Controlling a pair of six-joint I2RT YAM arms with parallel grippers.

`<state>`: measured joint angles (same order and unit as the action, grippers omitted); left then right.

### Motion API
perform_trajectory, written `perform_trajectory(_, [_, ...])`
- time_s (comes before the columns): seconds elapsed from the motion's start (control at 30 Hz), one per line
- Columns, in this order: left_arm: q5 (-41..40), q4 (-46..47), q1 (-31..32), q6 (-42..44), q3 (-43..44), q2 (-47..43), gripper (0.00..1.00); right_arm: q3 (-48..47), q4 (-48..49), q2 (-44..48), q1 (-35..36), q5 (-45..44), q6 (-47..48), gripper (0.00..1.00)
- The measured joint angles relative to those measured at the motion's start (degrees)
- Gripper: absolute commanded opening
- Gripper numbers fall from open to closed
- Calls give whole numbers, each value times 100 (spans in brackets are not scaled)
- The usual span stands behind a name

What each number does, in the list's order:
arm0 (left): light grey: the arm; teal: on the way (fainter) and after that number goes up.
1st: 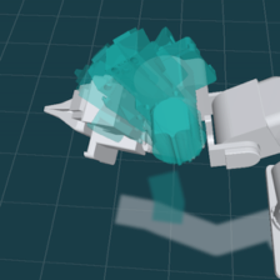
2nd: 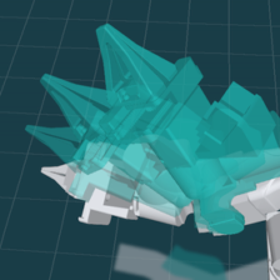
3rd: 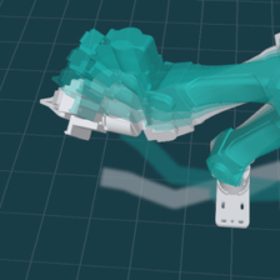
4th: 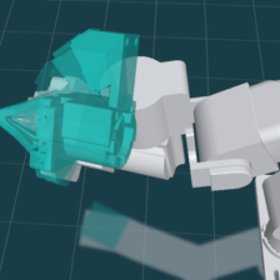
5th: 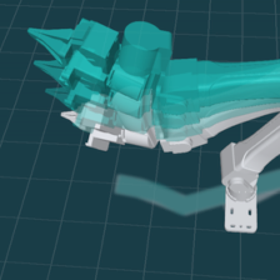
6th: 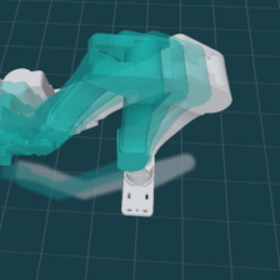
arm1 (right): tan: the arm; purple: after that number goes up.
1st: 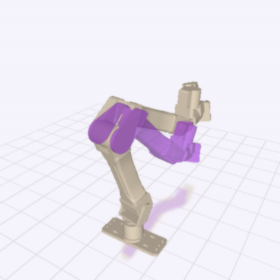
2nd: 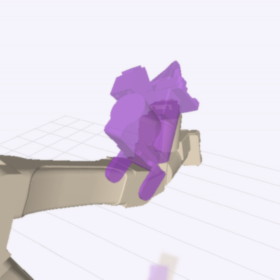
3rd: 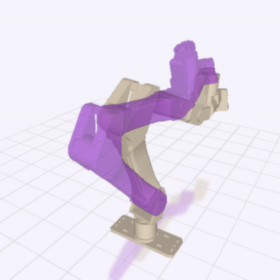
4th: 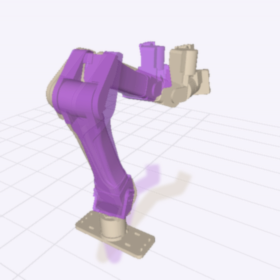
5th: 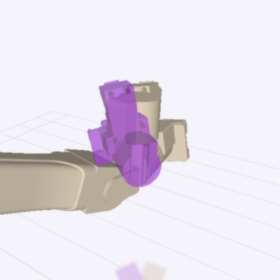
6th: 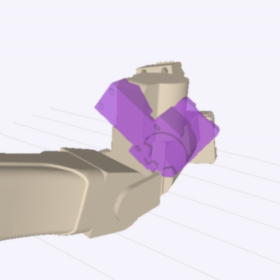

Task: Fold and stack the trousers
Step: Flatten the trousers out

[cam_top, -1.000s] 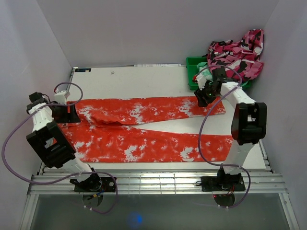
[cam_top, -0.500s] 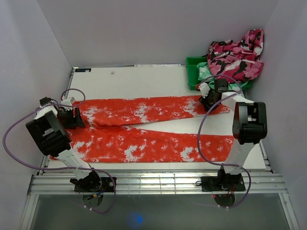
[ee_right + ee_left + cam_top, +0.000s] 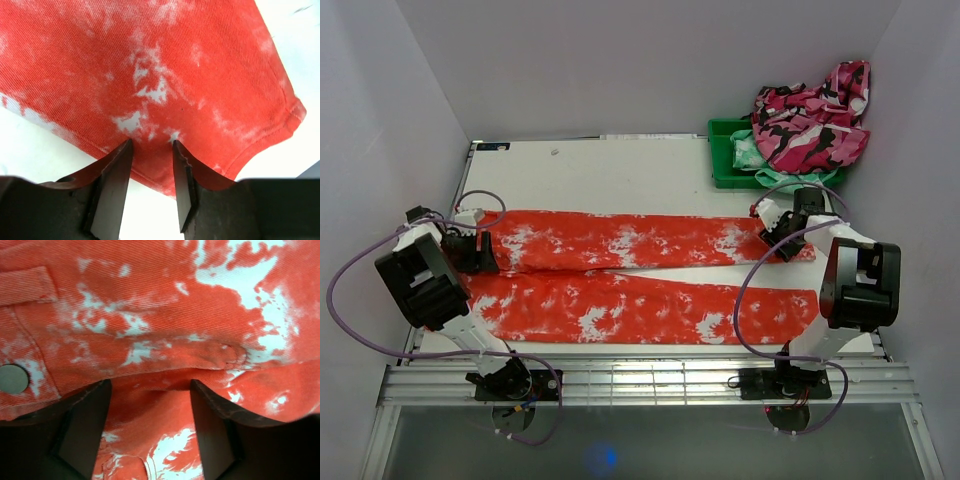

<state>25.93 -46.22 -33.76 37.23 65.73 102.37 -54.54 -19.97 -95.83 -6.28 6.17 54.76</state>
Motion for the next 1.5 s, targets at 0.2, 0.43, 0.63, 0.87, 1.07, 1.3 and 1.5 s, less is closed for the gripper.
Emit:
perform_trajectory(0.2, [201, -444, -11, 240, 81, -94, 85, -151, -1257, 208, -133, 26, 109, 56])
perform_trajectory(0.43, [439, -1014, -26, 254, 396, -772, 84, -704, -2820, 1019, -234, 240, 210, 54])
perform_trajectory(0.63, [334, -1241, -33, 461, 129, -1377, 79, 186, -3499, 1827, -232, 254, 472, 50])
perform_trajectory(0.87, [-114, -1440, -273, 822, -918, -1495, 75, 1464, -3403, 1853, -234, 81, 570, 47])
perform_trajectory(1.07, [-282, -1167, -402, 811, -1276, -1158, 74, 1357, -3300, 1488, -232, -22, 391, 45])
perform_trajectory(1.3, [-227, -1156, -402, 599, -1003, -887, 74, 817, -3585, 798, -232, 4, 129, 45])
perform_trajectory(1.5, [68, -1226, -402, 629, -404, -782, 84, 391, -2970, 767, -232, 291, 179, 46])
